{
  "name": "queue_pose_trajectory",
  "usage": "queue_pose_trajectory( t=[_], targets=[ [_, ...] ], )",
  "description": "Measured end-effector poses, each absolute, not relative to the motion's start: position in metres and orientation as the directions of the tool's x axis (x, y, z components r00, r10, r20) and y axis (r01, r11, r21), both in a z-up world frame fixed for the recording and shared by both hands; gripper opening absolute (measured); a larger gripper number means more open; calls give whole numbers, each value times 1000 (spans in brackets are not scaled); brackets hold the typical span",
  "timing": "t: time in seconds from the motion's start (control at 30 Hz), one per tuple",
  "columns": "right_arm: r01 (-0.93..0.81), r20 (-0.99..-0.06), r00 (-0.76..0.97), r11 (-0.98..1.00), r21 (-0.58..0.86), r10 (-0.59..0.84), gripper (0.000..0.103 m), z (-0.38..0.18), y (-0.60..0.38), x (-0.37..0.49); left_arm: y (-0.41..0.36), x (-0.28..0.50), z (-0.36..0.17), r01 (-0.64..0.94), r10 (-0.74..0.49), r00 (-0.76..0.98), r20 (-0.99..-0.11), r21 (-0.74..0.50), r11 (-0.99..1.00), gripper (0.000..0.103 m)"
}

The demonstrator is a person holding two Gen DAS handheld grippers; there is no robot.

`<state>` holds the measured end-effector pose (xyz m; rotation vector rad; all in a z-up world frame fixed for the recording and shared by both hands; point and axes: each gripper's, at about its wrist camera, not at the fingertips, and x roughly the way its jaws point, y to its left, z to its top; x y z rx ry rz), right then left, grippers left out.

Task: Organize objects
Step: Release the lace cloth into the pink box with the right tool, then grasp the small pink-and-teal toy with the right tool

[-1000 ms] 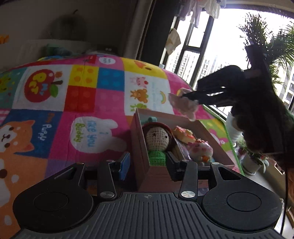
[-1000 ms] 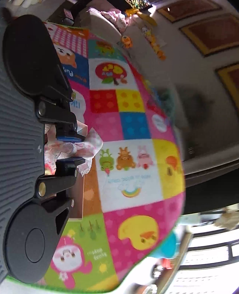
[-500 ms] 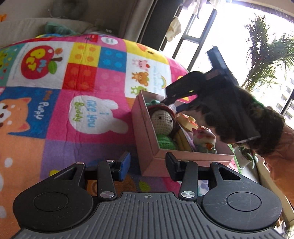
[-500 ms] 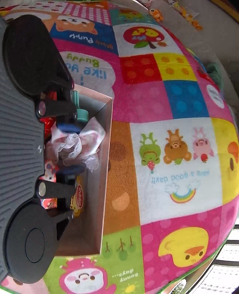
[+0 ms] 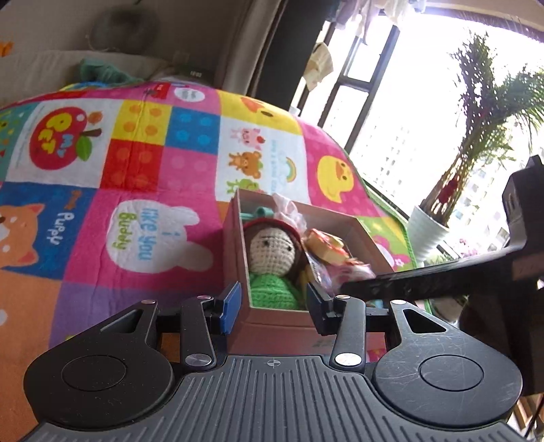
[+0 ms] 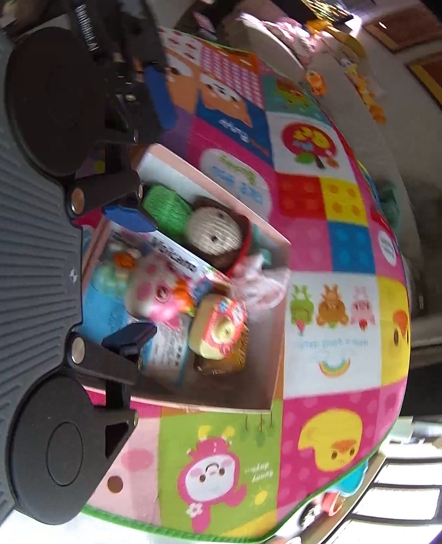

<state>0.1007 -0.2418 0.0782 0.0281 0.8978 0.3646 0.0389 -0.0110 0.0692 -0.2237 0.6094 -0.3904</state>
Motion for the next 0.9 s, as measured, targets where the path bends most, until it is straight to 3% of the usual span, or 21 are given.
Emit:
queue_pose_trajectory(
  t=[0.2, 0.33, 0.47, 0.6, 0.7, 0.73, 0.8, 0.83, 0.9],
  targets=[
    [-305, -700, 662, 949, 76, 269, 42, 99, -249, 113, -3, 34, 69, 270, -393, 755, -525, -297, 916, 46],
    [-192, -664, 742, 978, -80, 92, 42, 107, -267, 157, 0, 37, 65, 260, -400, 751, -525, -321, 910, 46],
    [-189, -756, 646, 982, -18, 110, 45, 84, -275, 200, 1, 37, 62, 276, -421, 741, -523, -334, 901, 46],
    [-180, -741, 653, 983, 45, 153, 60, 88, -275, 202, 12, 38, 60, 258, -411, 747, -522, -342, 904, 46],
    [-187, -682, 710, 980, 59, 177, 60, 104, -279, 187, 19, 43, 60, 222, -394, 760, -517, -363, 905, 46],
    [-189, -667, 724, 980, 58, 179, 58, 108, -280, 184, 19, 45, 60, 213, -392, 761, -517, -373, 903, 46],
    [-170, -670, 719, 982, 85, 183, 35, 110, -283, 185, 15, 49, 62, 210, -398, 759, -515, -385, 899, 46],
    [-164, -682, 704, 980, 113, 197, 30, 106, -283, 189, 12, 49, 63, 216, -403, 758, -513, -386, 897, 46],
    [-142, -708, 677, 980, 142, 201, 30, 93, -280, 200, 6, 48, 66, 228, -405, 756, -514, -373, 899, 46]
  ],
)
